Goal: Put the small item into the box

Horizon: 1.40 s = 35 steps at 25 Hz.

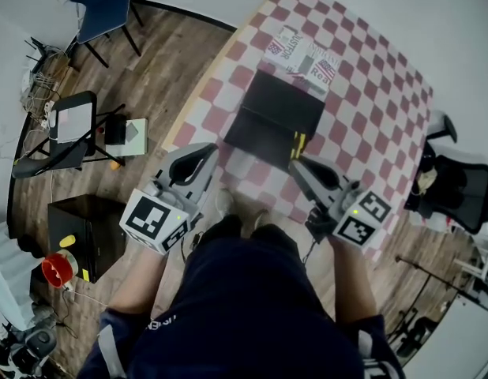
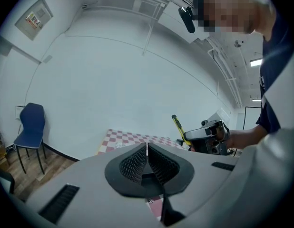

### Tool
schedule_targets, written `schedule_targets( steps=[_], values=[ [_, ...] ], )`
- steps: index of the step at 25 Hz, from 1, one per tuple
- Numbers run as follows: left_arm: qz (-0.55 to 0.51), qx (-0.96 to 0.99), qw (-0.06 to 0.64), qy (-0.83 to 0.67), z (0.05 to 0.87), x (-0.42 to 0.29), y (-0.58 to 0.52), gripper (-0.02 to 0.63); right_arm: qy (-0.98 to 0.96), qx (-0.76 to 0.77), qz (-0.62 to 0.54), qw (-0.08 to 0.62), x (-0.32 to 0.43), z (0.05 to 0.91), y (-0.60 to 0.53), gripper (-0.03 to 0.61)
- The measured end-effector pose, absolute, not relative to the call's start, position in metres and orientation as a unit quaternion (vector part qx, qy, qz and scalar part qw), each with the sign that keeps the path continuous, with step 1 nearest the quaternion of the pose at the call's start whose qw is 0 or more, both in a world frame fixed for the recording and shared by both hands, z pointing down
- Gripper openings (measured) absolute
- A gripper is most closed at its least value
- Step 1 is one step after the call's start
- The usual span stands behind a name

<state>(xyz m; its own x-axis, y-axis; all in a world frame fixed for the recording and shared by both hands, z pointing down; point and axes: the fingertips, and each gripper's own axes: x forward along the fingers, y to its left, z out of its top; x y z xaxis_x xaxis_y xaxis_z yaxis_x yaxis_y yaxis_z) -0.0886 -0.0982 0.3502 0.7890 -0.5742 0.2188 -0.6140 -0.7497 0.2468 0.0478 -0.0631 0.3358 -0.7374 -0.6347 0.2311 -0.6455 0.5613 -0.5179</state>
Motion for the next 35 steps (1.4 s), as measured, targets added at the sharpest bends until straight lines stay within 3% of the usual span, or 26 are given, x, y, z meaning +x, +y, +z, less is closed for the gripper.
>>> schedule_targets(
  steps=[10, 21, 35],
  values=[
    [0.085, 0.925, 0.18, -0.323, 0.379, -0.084, -0.112, 0.038, -0.882, 0.361, 0.299, 0.052, 0.055, 0.364, -0.094, 0.035],
    [0.107, 0.902, 0.212, -0.36, 0.412, -0.072, -0.122, 0.038, -0.89, 0.32, 0.262, 0.194, 0.065, 0.44, -0.128, 0.035],
    [0.114, 0.882, 0.243, -0.388, 0.445, -0.079, -0.123, 0.038, -0.866, 0.259, 0.281, 0.324, 0.05, 0.544, -0.139, 0.035]
  ],
)
